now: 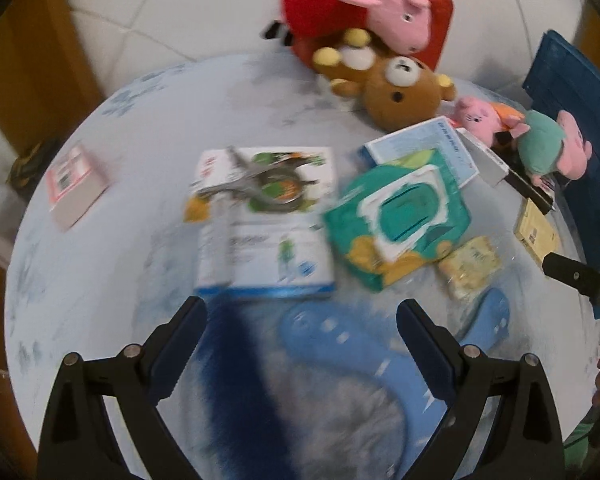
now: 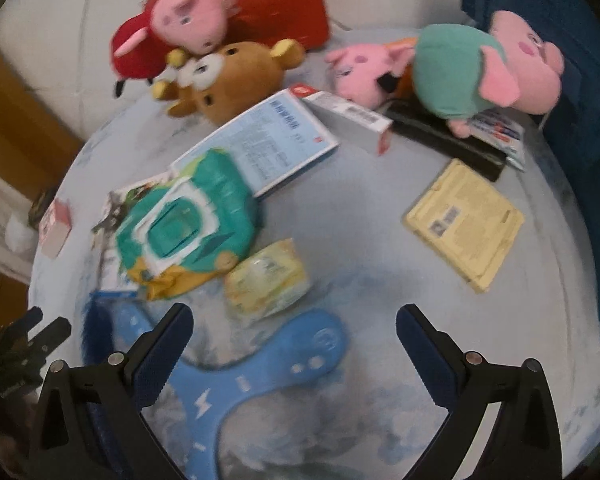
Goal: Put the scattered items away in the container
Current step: 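Reach the left tool to the green wipes pack while the right tool reaches the snack bag, then close the left tool on the green wipes pack while the right tool grasps the snack bag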
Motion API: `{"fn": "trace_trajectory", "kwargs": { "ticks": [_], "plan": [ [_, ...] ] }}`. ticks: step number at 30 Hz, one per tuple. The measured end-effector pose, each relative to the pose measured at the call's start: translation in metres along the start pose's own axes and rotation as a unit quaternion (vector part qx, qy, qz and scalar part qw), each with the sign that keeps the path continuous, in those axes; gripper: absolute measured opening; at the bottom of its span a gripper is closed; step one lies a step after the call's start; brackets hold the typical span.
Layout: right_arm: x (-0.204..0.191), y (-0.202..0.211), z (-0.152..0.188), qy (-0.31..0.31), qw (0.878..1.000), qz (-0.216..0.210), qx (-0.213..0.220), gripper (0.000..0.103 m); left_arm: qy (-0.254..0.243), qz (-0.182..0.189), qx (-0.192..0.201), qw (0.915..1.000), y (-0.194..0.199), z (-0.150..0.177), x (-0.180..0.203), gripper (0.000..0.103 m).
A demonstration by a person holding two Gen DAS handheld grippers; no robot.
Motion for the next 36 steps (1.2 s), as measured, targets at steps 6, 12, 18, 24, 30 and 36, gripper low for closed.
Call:
{"fn": "trace_trajectory", "kwargs": {
  "ticks": [6,12,18,24,30,36],
  "plan": [
    [0.049,0.009,-0.022,-0.02,0.999,0.029,0.009,0.103,-0.033,-0.001,0.003,0.9994,-0.017,-0.028,0.044,0.097],
    [0.108,0.006,-0.035,-0.043,0.997,0.059,-0.012,0.103,-0.072,-0.017,0.0,0.9973,-0.042,-0.048,0.077,0.097],
    [0.147,-0.003,-0.045,-0.089,0.994,0.058,-0.011,0.103,-0.094,-0.03,-0.018,0.995,-0.072,-0.059,0.095,0.097],
    [0.151,-0.012,-0.053,-0.102,0.993,0.058,-0.007,0.103,-0.092,-0.002,-0.026,0.9954,-0.085,-0.057,0.095,0.097],
    [0.089,-0.025,-0.046,-0.045,0.999,-0.008,-0.029,0.098,-0.107,0.026,-0.024,0.9936,-0.085,-0.039,0.099,0.093],
    [0.031,-0.047,-0.03,0.002,0.996,-0.059,-0.062,0.064,-0.098,0.034,-0.027,0.9943,-0.072,-0.022,0.09,0.081]
  ]
}}
Point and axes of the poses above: each gripper's, at about its wrist camera, not at the fingertips, and y roughly against the way its jaws point, x to its right, z to its underside, the point moved 1 cm from there along -y, roughly the way its jaws point, and after that the axes turned 15 degrees about -z, right-handed, at the moved point
